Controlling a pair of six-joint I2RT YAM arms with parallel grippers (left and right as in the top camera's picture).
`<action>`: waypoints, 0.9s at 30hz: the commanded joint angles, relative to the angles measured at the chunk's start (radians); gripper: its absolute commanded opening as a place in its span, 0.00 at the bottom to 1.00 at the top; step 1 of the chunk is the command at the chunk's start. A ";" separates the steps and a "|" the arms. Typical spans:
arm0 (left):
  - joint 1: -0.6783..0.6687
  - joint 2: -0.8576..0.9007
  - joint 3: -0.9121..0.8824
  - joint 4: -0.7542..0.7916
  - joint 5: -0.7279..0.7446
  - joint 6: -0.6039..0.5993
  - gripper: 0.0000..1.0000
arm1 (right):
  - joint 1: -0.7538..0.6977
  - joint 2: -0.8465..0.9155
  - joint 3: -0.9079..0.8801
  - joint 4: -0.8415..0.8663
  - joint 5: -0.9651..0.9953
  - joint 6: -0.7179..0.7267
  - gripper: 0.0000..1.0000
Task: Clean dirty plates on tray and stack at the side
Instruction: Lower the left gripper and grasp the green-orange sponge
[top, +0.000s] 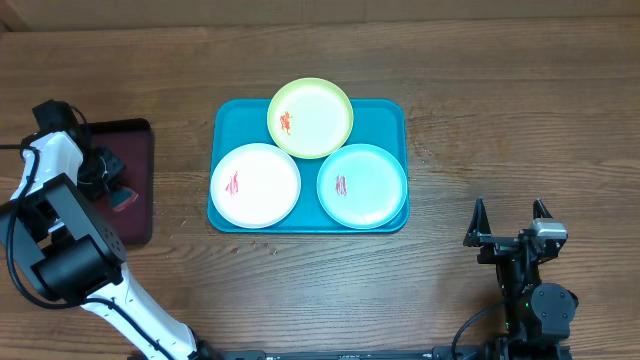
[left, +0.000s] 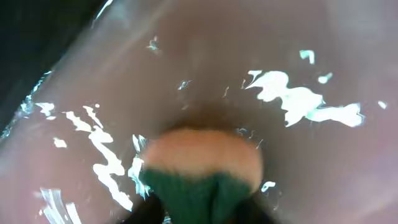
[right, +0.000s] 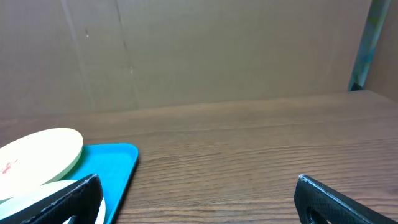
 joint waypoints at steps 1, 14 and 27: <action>0.005 0.050 -0.014 -0.056 -0.013 0.001 1.00 | -0.003 -0.010 -0.010 0.005 0.006 0.008 1.00; 0.005 0.050 -0.014 -0.256 0.019 0.000 0.69 | -0.003 -0.010 -0.010 0.005 0.006 0.008 1.00; 0.005 0.050 -0.014 -0.156 0.039 0.001 0.53 | -0.003 -0.010 -0.010 0.005 0.006 0.008 1.00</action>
